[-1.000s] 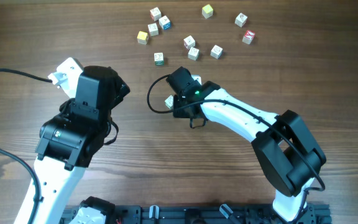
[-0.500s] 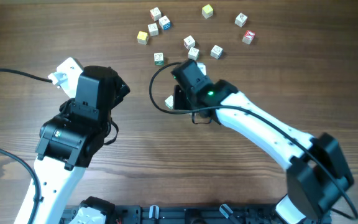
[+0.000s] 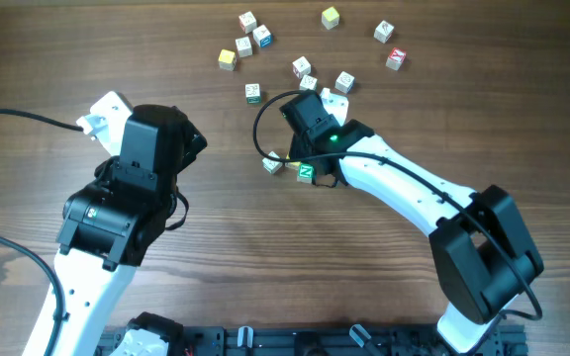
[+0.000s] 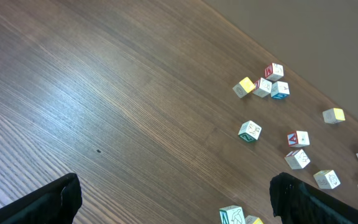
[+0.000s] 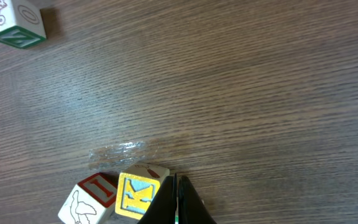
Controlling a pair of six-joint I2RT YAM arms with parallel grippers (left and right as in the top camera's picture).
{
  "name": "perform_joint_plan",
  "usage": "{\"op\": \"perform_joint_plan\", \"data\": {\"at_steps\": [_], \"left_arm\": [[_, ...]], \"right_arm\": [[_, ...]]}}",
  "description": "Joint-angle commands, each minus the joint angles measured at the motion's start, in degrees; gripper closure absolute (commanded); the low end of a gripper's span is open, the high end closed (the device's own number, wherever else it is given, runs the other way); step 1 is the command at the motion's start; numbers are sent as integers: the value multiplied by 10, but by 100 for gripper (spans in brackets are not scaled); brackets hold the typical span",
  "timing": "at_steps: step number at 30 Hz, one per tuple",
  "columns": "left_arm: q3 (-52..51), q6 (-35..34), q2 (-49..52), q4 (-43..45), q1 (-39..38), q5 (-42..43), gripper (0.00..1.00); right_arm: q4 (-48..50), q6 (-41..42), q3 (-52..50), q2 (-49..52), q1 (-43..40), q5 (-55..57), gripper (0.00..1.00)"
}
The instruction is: Form a circle
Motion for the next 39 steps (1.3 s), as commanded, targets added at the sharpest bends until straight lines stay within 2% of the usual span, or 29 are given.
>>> {"op": "perform_joint_plan", "data": {"at_steps": [1,39], "left_arm": [[6,9,1,1,5,-10,0],[6,9,1,1,5,-10,0]], "right_arm": [[3,10,-2,24,-1,-21,95],[26,-7,-16,55,-1,-35,95]]}}
